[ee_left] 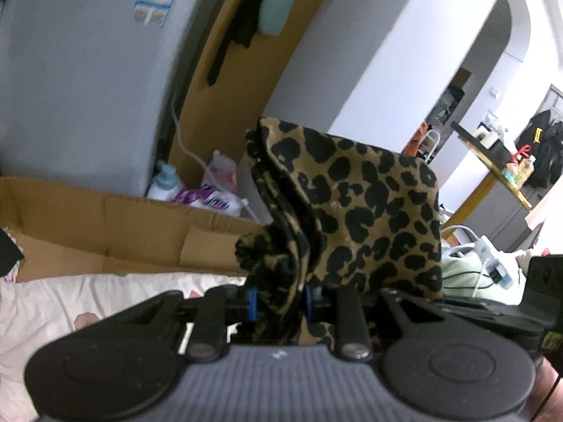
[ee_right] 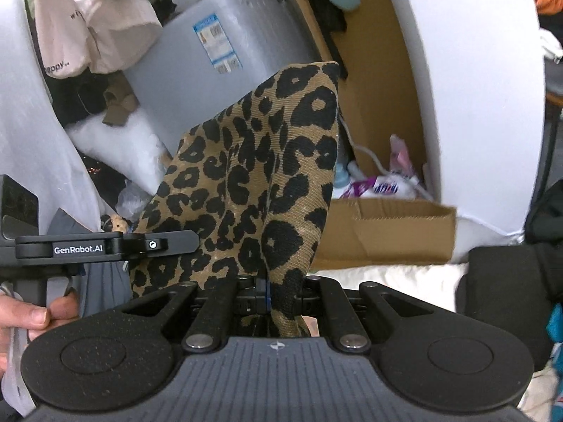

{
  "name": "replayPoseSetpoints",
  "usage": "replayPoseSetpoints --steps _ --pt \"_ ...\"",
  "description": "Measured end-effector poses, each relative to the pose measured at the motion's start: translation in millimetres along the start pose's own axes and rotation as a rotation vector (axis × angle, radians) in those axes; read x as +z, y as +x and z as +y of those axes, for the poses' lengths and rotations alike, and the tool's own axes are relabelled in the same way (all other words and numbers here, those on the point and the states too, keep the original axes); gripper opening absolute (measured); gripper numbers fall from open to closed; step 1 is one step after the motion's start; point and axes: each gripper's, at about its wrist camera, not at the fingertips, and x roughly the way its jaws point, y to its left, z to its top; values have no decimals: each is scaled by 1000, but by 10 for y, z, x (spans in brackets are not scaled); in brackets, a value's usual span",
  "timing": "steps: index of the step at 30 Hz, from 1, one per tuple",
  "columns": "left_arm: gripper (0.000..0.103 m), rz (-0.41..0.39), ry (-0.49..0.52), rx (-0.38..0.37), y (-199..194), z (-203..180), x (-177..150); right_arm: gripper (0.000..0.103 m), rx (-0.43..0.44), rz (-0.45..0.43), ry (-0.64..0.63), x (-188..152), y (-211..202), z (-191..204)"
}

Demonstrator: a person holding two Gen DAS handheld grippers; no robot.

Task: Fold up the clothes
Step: 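Hold the folded skirt raised with both tools close together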

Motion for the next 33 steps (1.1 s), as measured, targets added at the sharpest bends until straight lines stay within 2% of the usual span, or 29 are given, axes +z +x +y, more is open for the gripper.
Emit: replayPoseSetpoints --steps 9,16,23,33 --pt "25 -40 36 -24 -336 -582 -73 6 -37 -53 -43 99 -761 68" --pt "25 -56 55 -43 -514 -891 -162 6 -69 -83 -72 58 -1175 102" --pt "26 -58 95 -56 -536 -1169 -273 6 -84 -103 -69 -50 -1489 7" --pt "26 -13 113 -164 -317 -1597 -357 6 -167 -137 -62 -136 -1934 -355"
